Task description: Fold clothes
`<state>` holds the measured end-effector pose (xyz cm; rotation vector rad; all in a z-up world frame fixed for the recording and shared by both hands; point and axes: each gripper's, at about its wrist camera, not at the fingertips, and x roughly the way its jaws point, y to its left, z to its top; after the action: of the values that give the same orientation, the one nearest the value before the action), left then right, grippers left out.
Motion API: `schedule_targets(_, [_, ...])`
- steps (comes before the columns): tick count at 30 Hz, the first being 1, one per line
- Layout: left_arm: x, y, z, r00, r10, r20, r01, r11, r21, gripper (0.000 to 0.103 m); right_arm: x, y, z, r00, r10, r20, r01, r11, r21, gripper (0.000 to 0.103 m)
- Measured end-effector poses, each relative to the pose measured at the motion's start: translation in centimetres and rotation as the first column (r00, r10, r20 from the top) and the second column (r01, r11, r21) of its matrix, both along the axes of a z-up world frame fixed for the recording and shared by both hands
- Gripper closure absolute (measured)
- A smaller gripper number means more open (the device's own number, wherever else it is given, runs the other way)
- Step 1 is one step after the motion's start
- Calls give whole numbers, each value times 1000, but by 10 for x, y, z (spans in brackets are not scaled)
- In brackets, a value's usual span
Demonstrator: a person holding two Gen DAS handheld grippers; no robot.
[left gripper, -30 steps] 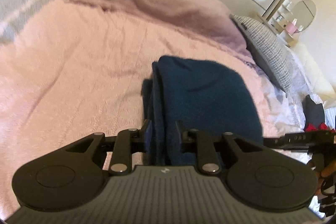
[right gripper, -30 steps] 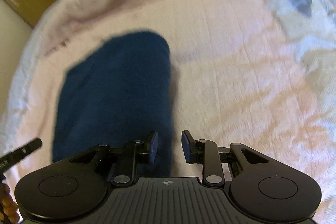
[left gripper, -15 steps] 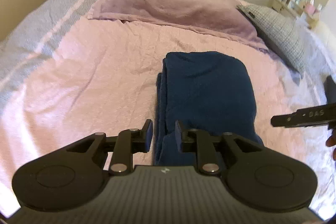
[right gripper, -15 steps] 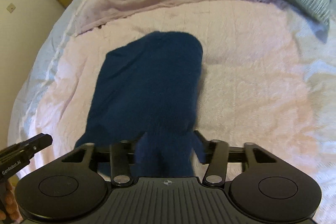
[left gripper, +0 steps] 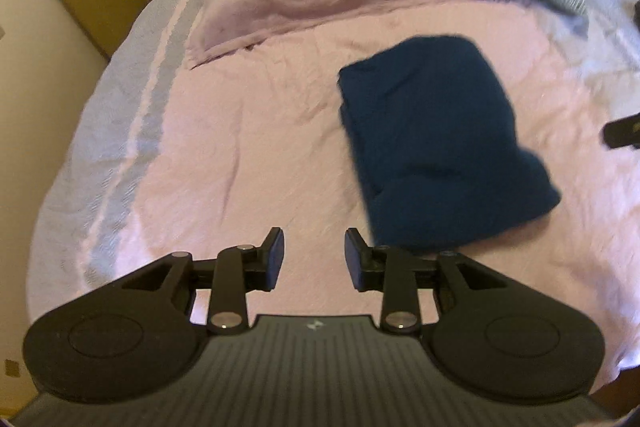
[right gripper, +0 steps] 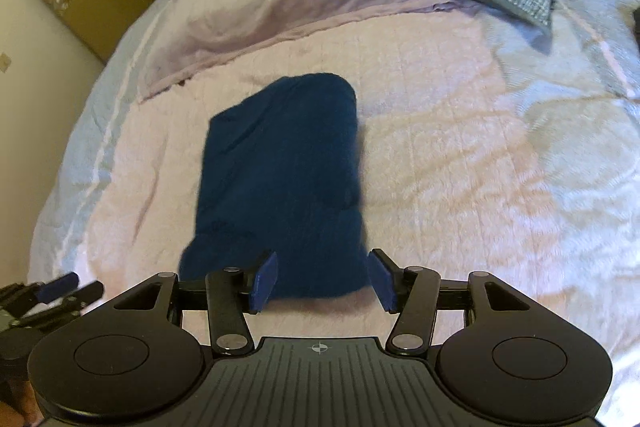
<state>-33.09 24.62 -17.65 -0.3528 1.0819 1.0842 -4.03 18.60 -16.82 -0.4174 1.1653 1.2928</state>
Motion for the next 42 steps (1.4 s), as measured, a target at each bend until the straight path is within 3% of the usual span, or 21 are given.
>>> schedule_targets(10, [-29,-19,6,993,116,12,-115,990,-85,67,-12,-55,20,997,-62,45,61,998,19,49])
schedule_targets(18, [-59,-21,2,974,227,6,-223,962,-154,65,-17,-83,18,994,-97,55,96,995,8,48])
schedule_targets(31, [-62,-34,22,980,183,83,-171,977,-130,65,-35,-84,19,993,-72,90,73,997,-6,47])
schedule_targets(42, [-58,-19,20,973,175,147,-160,981,-109,61,-31,-70,7,991,-42,130,46,999,-29,46])
